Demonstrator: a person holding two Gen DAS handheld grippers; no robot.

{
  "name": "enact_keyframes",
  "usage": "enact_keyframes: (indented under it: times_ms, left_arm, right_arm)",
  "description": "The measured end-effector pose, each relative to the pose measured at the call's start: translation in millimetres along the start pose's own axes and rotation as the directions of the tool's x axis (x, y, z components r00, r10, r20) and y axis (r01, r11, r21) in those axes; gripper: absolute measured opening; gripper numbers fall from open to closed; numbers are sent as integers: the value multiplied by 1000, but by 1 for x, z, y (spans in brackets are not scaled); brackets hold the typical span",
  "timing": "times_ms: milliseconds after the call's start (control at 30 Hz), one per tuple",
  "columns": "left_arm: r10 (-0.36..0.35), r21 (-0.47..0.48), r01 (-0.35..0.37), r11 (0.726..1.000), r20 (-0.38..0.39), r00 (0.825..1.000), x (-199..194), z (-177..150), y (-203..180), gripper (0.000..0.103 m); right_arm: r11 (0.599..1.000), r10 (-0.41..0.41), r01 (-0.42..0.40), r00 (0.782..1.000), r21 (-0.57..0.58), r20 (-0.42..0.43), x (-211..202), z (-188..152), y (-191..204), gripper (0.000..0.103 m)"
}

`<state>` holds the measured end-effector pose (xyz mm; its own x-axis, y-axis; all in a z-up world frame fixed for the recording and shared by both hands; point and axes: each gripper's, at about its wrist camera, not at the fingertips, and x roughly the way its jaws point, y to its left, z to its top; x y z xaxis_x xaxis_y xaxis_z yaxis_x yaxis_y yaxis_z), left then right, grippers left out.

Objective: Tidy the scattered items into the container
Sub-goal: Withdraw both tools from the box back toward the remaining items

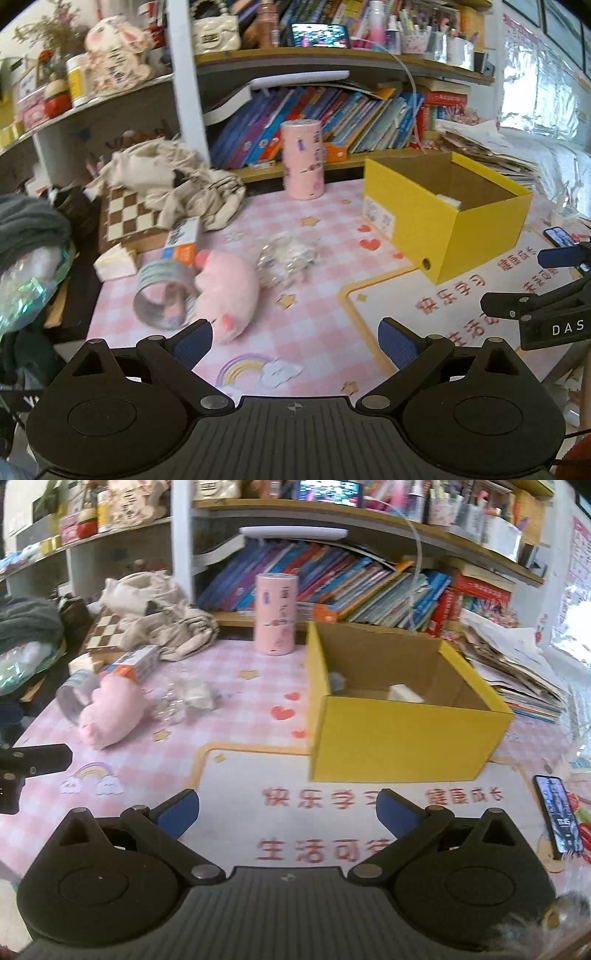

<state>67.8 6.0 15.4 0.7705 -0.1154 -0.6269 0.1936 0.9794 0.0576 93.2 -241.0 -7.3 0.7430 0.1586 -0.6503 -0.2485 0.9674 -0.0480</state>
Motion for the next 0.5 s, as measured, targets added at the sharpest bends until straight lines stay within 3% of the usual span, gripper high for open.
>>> enact_keyframes:
  times_ms: [500]
  left_arm:
    - [50, -109, -52, 993, -20, 999, -19, -35, 43, 98]
  right_arm:
    - [987, 90, -90, 996, -135, -10, 3, 5, 70, 103]
